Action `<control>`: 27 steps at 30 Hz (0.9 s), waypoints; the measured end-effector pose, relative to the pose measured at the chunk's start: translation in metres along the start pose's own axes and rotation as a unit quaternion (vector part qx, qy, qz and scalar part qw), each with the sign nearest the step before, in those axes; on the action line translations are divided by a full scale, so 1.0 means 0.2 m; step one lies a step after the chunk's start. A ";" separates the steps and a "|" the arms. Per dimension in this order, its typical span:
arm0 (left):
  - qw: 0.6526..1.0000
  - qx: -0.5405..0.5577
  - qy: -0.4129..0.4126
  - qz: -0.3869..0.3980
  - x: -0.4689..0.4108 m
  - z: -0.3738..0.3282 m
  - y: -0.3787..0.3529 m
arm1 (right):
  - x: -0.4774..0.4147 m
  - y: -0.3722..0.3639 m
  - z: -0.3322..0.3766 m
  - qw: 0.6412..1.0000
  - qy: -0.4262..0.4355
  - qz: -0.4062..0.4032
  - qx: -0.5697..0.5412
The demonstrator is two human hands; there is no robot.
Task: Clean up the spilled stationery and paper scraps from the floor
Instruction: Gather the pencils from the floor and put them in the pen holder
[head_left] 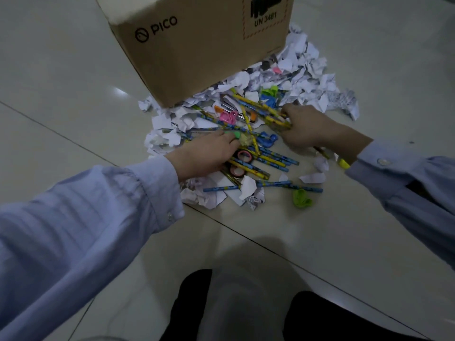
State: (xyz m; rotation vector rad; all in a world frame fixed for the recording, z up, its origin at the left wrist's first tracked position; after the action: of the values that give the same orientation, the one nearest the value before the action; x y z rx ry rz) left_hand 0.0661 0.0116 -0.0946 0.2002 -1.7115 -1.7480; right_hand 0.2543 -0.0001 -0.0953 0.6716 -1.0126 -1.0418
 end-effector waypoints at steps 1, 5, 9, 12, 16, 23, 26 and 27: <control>1.000 -0.004 -0.002 0.001 0.00 0.00 0.00 | 0.00 0.00 -0.01 1.000 0.002 0.001 0.004; 1.000 -0.014 0.003 0.007 -0.01 0.00 0.01 | -0.01 0.02 -0.04 0.999 -0.015 -0.018 0.031; 0.999 -0.007 0.012 0.028 -0.02 0.02 0.01 | -0.01 0.04 -0.05 0.995 -0.002 -0.052 0.080; 1.000 0.010 0.011 0.027 0.00 0.03 0.01 | 0.00 0.07 -0.03 0.992 0.022 -0.064 0.104; 0.997 0.067 0.030 0.028 0.03 0.06 0.01 | 0.01 0.08 -0.03 0.992 0.038 -0.065 0.099; 0.953 0.270 0.138 -0.027 0.06 0.16 0.05 | 0.07 0.10 -0.03 0.993 0.053 -0.097 0.033; 0.885 0.396 0.242 -0.025 0.06 0.22 0.07 | 0.12 0.12 -0.01 0.990 0.062 -0.126 -0.026; 0.845 0.457 0.276 -0.008 0.06 0.23 0.06 | 0.13 0.13 0.00 0.988 0.061 -0.131 -0.050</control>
State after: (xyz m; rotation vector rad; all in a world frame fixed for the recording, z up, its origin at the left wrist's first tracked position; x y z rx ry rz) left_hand 0.0363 0.0451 -0.0742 1.0241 -1.9207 -0.6202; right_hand 0.2673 -0.0145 -0.0640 0.7905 -0.7741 -1.2550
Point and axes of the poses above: each hand's wrist, its own x-axis away from the middle knuckle, its own y-axis out of the back of the hand, z = x × y, the point moved 5 cm from there along -x, towards the middle knuckle, and after that the axes turned 13 degrees about y, right-handed, at the moved point
